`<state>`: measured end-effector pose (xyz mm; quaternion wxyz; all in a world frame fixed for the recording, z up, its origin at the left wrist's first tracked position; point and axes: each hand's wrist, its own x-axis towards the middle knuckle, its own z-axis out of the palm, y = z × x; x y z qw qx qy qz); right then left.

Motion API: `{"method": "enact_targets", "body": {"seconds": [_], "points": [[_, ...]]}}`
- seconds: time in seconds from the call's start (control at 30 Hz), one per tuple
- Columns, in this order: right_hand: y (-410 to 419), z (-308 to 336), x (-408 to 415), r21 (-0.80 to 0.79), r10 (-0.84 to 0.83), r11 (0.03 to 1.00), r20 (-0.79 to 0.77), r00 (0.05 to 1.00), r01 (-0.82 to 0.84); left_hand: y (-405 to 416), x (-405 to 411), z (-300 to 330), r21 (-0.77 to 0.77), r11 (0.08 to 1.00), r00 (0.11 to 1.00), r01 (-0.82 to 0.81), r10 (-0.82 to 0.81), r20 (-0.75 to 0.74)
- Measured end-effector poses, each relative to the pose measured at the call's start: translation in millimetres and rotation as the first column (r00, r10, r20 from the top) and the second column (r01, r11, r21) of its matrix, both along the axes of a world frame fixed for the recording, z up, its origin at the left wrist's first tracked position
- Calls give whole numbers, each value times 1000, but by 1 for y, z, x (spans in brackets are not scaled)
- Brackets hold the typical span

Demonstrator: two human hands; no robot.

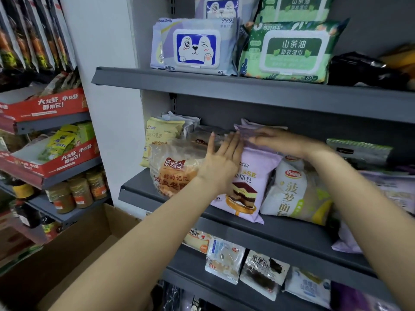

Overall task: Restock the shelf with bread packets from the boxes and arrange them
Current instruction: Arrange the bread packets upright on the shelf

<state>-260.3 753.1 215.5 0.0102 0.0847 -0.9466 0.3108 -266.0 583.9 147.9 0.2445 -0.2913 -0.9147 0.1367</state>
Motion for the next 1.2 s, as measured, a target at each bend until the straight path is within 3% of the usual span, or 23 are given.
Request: {"method": "enact_targets", "body": {"seconds": [0.13,0.2,0.3,0.4,0.47,0.57,0.73,0.83,0.97,1.1,1.2], "points": [[12,-21,31,384,-142,908,-97,985,169,1,5,-6,114,993,999,13,-8,-43],[11,-25,43,387,-151,896,-192,970,216,7,11,-16,163,982,986,92,-67,-152],[24,-23,68,357,-206,890,-237,949,282,26,23,-30,160,927,918,339,-288,-272],[45,-27,89,626,-306,704,-159,939,335,50,31,-33,87,902,869,424,-378,-319],[48,-39,96,763,-333,555,-161,929,331,63,36,-22,26,930,887,366,-340,-313],[42,-57,92,810,-334,441,-251,909,386,82,28,-19,-103,957,939,272,-287,-188],[30,-68,80,822,-392,316,-341,854,474,92,14,-34,-48,953,899,299,-298,-321],[31,-72,75,787,-373,374,-357,856,491,98,11,-36,18,957,888,288,-260,-380],[45,-71,89,754,-209,378,-495,843,537,105,4,-43,24,952,897,306,-279,-344],[69,-64,116,647,-259,521,-502,825,557,99,8,-40,-2,957,896,291,-274,-351],[91,-56,128,579,-345,518,-532,773,629,93,17,-35,-3,955,926,298,-290,-242]]}}
